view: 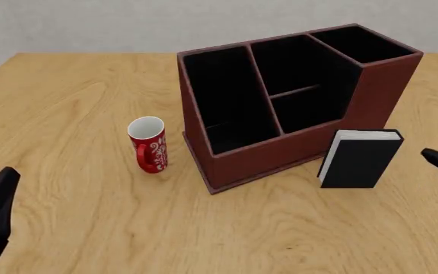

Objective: Pick up the book and place it in the left compartment of the caddy.

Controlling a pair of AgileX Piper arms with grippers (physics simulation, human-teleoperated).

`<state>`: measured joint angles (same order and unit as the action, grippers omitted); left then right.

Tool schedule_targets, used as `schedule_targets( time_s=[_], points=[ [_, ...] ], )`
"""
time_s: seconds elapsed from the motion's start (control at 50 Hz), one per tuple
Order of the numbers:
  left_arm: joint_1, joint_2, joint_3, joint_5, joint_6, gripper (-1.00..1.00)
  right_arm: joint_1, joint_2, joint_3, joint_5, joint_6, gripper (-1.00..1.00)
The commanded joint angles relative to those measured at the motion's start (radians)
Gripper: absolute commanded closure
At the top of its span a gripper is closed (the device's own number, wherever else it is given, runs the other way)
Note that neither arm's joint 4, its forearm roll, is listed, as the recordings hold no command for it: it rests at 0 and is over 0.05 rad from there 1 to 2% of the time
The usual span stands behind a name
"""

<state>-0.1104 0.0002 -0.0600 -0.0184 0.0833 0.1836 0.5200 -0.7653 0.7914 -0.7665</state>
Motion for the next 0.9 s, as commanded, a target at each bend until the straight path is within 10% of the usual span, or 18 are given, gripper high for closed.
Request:
schedule_targets(
  time_s=[0.02,0.9],
  points=[
    [-0.003,0.000,-0.015,0.006,0.007,-1.00,-0.012,0.125,-0.063,0.078,-0.169,-1.00],
    [0.014,0.000,-0.017,0.015,0.023,-1.00,-0.063,0.555,-0.172,-0.034,-0.337,-1.00]
  ],
)
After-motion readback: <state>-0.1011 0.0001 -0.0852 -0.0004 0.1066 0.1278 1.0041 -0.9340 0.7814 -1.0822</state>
